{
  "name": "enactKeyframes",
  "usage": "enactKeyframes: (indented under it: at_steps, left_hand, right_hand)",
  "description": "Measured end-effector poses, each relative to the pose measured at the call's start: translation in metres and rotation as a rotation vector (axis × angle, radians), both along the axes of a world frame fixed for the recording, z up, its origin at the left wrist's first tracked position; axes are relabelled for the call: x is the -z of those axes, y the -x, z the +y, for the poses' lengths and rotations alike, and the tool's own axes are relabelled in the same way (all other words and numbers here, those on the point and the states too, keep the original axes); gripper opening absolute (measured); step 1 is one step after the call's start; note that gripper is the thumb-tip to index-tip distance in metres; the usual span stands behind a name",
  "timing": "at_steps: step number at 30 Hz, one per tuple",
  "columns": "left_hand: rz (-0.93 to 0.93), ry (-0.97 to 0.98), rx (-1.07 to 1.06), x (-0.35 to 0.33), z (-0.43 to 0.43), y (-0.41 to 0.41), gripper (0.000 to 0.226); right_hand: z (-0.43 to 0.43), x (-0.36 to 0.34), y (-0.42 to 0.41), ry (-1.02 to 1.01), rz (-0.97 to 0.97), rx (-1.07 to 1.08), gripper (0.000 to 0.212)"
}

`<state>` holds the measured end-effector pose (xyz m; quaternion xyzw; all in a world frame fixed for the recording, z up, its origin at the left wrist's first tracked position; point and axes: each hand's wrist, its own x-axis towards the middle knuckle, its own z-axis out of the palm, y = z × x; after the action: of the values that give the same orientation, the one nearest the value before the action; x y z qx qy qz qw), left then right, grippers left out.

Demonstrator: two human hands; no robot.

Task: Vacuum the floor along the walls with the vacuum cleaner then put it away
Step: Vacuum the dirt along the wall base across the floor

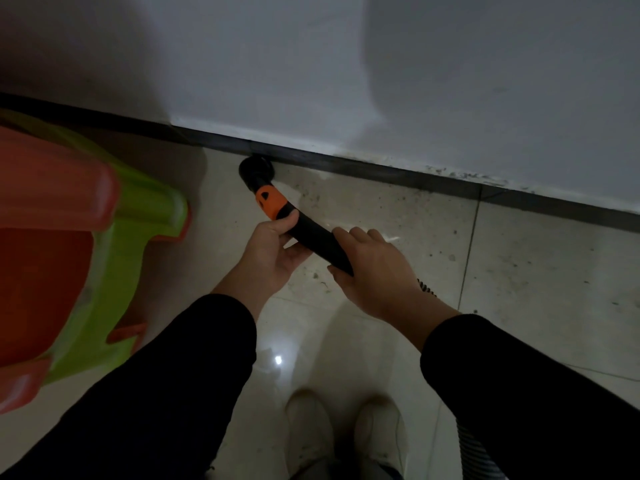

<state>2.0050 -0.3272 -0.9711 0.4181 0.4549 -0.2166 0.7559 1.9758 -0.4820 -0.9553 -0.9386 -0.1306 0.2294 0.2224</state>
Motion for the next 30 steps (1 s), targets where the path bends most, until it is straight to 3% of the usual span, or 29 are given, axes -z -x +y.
enactKeyframes:
  at_steps: [10, 18, 30]
  left_hand:
    - [0.048, -0.022, 0.032, -0.004, -0.013, 0.001, 0.028]
    - [0.075, -0.008, 0.038, -0.009, -0.023, 0.004, 0.02]
    - [0.114, 0.01, 0.045, -0.013, -0.036, 0.009, 0.027]
  right_hand:
    - [-0.013, -0.01, 0.004, 0.046, 0.011, 0.004, 0.043]
    - [-0.024, -0.017, 0.009, 0.068, 0.038, 0.014, 0.043]
    - [-0.036, -0.023, 0.018, 0.099, 0.045, 0.031, 0.042]
